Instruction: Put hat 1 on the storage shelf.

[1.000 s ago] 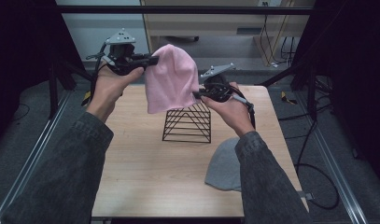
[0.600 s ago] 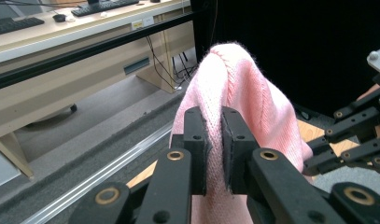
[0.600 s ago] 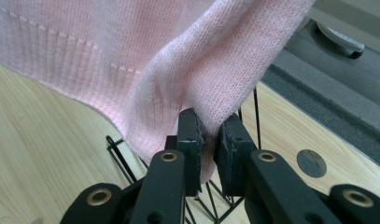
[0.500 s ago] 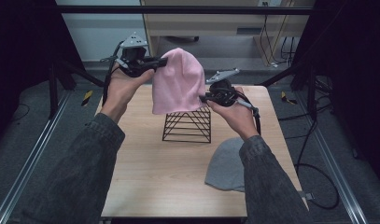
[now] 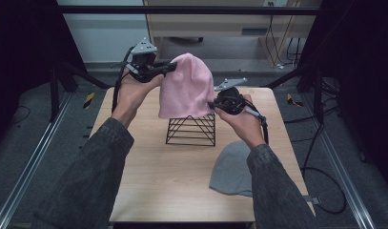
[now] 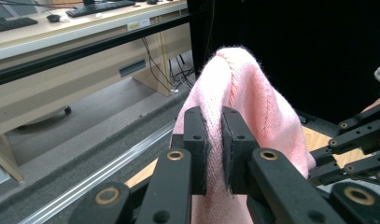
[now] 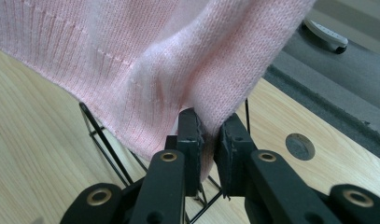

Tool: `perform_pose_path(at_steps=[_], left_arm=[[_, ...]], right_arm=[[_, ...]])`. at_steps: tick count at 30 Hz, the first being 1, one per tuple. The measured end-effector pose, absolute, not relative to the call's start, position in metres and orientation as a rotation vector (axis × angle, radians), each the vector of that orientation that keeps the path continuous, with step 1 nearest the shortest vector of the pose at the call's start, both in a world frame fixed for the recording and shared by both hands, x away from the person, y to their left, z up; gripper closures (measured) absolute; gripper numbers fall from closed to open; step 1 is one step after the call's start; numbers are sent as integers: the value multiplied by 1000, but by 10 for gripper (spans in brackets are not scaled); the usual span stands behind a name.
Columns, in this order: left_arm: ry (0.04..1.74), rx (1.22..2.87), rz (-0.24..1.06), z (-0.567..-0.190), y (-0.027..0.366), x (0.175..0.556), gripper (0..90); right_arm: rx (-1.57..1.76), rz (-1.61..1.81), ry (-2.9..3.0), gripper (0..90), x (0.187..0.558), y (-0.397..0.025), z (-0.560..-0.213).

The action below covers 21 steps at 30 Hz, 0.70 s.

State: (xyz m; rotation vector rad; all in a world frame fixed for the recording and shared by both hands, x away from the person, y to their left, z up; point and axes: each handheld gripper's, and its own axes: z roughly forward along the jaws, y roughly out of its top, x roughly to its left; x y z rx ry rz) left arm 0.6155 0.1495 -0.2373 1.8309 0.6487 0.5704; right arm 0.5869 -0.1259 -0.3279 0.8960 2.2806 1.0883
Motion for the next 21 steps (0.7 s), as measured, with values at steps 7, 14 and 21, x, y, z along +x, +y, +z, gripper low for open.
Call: perform_pose_path(at_steps=[7,14,21], left_arm=[[621,1830,559,-242,148,608,816],[607,1852,554,-246,145,603,816],[607,1850,543,-250,146,600,816]], right_arm=[[879,1088,2272,805,582,-128,-334],[887,1073,2283,804,581,-130,-342],[880,1052,2282,803,579,-132,-345]])
